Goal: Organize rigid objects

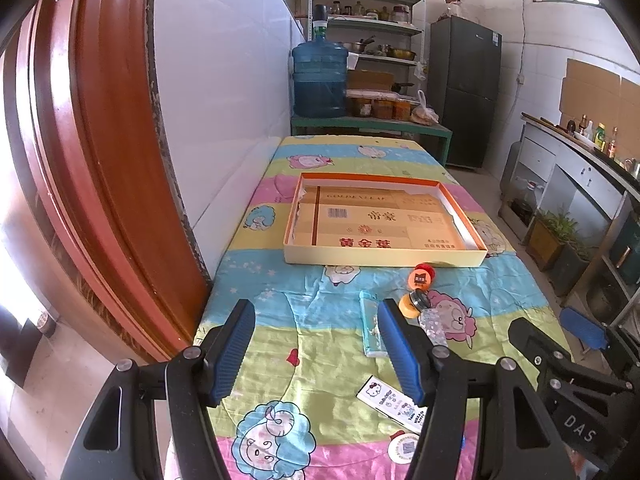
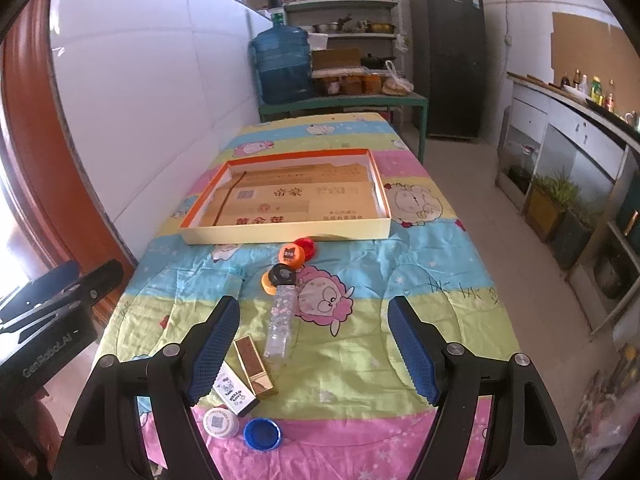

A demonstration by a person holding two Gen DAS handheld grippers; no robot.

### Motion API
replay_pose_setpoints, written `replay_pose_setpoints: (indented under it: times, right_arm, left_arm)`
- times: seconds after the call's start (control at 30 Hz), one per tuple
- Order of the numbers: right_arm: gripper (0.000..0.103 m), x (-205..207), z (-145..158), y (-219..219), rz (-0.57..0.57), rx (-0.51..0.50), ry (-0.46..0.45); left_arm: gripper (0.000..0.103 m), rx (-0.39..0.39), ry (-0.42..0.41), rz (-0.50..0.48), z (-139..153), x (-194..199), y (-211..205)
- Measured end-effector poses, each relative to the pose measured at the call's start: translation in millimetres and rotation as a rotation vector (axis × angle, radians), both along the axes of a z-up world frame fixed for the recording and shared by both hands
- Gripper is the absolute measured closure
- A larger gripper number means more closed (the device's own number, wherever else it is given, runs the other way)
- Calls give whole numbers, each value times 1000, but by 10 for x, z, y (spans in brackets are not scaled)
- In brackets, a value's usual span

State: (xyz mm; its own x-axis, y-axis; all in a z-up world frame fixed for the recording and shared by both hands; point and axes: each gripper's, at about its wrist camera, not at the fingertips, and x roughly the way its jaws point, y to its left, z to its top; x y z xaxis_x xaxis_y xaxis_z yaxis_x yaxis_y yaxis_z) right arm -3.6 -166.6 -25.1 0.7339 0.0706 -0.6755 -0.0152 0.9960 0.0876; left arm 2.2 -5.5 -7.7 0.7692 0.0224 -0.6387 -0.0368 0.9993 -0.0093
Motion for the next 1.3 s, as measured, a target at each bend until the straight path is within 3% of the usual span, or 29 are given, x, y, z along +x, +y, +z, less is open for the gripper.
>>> replay_pose_setpoints:
  times: [1.3]
  right_arm:
    - [25,51,-61,-7,3,-1,13]
  left_arm:
    - [39,6,28,-17,-134,17,-53]
